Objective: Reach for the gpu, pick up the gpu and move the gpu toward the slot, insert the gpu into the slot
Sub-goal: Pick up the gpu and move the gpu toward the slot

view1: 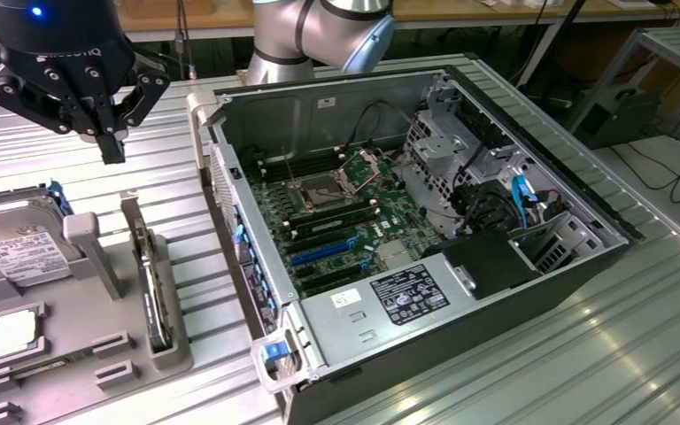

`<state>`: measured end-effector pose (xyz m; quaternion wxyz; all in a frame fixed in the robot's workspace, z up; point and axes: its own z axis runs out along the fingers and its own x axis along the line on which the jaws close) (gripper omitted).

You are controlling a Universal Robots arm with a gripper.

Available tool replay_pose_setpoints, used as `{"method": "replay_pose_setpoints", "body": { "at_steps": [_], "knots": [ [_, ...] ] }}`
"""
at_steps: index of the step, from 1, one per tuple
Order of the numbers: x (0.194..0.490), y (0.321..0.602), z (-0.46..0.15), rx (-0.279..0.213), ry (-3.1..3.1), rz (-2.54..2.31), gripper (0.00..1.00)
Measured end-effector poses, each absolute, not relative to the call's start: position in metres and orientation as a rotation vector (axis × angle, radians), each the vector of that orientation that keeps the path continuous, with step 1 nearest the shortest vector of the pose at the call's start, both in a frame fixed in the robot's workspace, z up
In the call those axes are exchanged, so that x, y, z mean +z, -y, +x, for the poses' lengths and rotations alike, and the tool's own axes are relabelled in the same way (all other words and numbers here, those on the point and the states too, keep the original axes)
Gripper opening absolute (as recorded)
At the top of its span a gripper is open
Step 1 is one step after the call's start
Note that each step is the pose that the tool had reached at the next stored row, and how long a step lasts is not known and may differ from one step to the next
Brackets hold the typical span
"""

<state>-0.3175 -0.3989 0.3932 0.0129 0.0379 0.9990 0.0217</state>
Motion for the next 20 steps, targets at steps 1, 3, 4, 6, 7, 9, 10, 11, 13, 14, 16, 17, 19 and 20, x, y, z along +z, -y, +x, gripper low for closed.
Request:
{"method": "replay_pose_setpoints", "body": {
  "at_steps": [1,3,4,6,7,9,10,11,13,14,16,17,19,20],
  "knots": [
    [0.393,0.399,-0.317,0.068,-3.113,0.118,0.11],
    [0.393,0.399,-0.317,0.068,-3.113,0.118,0.11],
    [0.393,0.399,-0.317,0.068,-3.113,0.118,0.17],
    [0.393,0.399,-0.318,0.068,-3.113,0.118,0.30],
    [0.393,0.399,-0.318,0.068,-3.113,0.118,0.42],
    [0.393,0.399,-0.318,0.068,-3.113,0.114,0.54],
    [0.393,0.399,-0.318,0.068,-3.113,0.107,0.60],
    [0.392,0.400,-0.318,0.068,-3.115,0.078,0.60],
    [0.391,0.403,-0.318,0.069,-3.117,0.027,0.60],
    [0.391,0.404,-0.318,0.069,-3.117,0.024,0.60],
    [0.391,0.407,-0.318,0.068,-3.117,0.023,0.60],
    [0.390,0.408,-0.318,0.067,-3.117,0.022,0.60],
    [0.389,0.409,-0.318,0.066,-3.117,0.021,0.60],
    [0.388,0.409,-0.318,0.065,-3.117,0.021,0.60]
  ]
}}
